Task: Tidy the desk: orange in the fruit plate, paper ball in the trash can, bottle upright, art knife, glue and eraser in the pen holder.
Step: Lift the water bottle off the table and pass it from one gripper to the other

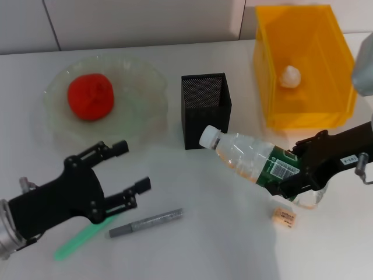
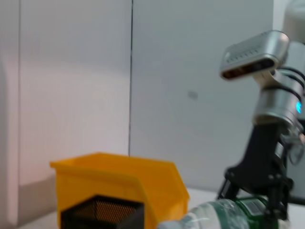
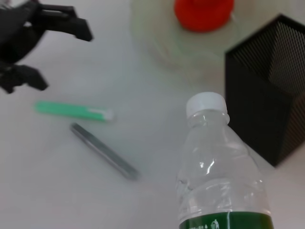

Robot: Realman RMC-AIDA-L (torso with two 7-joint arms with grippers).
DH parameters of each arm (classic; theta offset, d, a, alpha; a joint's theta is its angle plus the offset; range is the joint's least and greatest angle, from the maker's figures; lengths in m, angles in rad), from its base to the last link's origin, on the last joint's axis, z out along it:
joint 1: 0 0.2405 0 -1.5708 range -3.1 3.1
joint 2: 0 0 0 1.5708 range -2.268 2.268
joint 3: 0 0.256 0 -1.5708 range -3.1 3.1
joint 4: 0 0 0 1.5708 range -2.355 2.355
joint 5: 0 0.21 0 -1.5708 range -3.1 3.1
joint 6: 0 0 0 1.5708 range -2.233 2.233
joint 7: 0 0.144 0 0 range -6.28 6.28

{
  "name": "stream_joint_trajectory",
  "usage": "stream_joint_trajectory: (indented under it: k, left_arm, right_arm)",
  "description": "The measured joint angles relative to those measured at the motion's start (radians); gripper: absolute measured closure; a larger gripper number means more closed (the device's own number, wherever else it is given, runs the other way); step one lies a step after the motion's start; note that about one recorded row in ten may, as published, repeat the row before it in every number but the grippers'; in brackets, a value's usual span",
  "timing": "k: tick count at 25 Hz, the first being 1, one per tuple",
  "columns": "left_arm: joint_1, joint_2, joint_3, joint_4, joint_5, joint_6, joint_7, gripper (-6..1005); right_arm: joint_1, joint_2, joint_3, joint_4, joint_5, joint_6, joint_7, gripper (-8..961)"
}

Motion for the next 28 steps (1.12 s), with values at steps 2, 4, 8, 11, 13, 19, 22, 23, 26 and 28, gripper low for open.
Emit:
stream_joint_trajectory:
  k: [2,4,8,11,13,19,22,23,26,28]
  left_arm:
    - [0.002,-0.003,-0.066,-0.018,0.0,0.047,-0.015,185]
    - [0.0,-0.005,-0.132,-0.046,-0.001,0.105,-0.044,184]
    - [-0.013,-0.005,-0.235,-0.096,-0.002,0.211,-0.143,184]
    - [-0.039,-0.008,-0.269,-0.143,-0.003,0.257,-0.206,184]
    - [-0.067,-0.008,-0.274,-0.185,-0.005,0.28,-0.238,184]
    - [-0.148,-0.012,-0.271,-0.27,-0.011,0.336,-0.279,185]
    - [-0.17,-0.014,-0.269,-0.279,-0.011,0.361,-0.289,184]
    - [-0.174,-0.015,-0.269,-0.28,-0.011,0.362,-0.295,184]
    - [-0.183,-0.015,-0.269,-0.28,-0.011,0.365,-0.305,184]
    - [-0.191,-0.015,-0.269,-0.282,-0.011,0.368,-0.311,184]
  right_arm:
    - [-0.032,0.001,0.045,-0.002,0.079,-0.019,-0.061,192]
    - [-0.076,0.002,0.087,0.0,0.185,-0.035,-0.137,192]
    - [-0.159,0.002,0.152,0.057,0.401,-0.042,-0.316,191]
    - [-0.187,0.002,0.186,0.164,0.564,-0.053,-0.468,191]
    - [-0.186,0.0,0.218,0.269,0.652,-0.077,-0.571,192]
    - [-0.121,0.0,0.294,0.528,0.773,-0.2,-0.776,191]
    - [-0.097,0.0,0.289,0.587,0.779,-0.213,-0.821,191]
    - [-0.09,0.001,0.285,0.603,0.779,-0.216,-0.837,191]
    - [-0.063,0.002,0.276,0.65,0.779,-0.221,-0.86,191]
    - [-0.042,0.002,0.261,0.681,0.778,-0.221,-0.867,192]
